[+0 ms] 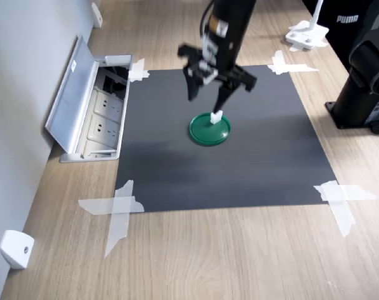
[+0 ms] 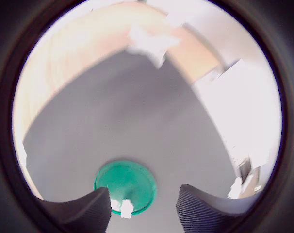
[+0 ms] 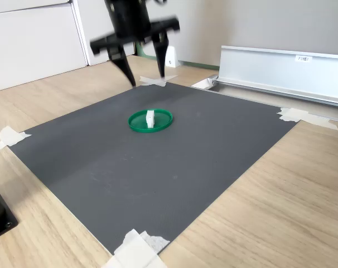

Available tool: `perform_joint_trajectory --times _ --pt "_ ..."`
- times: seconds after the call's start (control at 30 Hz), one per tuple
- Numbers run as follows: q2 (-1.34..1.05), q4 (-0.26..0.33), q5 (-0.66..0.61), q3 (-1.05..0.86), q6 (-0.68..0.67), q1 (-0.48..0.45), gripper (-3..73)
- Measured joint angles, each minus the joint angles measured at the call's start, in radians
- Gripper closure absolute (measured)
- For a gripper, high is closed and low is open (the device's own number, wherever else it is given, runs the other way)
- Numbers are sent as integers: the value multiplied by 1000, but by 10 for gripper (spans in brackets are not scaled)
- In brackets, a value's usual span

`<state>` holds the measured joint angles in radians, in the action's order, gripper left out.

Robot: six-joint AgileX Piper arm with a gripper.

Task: Grasp a white terminal and put it on the green lid.

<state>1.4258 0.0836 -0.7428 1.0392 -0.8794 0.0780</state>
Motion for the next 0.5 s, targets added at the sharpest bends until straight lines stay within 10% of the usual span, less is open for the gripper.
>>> perform_joint_trajectory --times 0.3,0.5 --pt "-288 63 161 -72 109 0 630" --pt "-520 40 447 -257 491 0 698"
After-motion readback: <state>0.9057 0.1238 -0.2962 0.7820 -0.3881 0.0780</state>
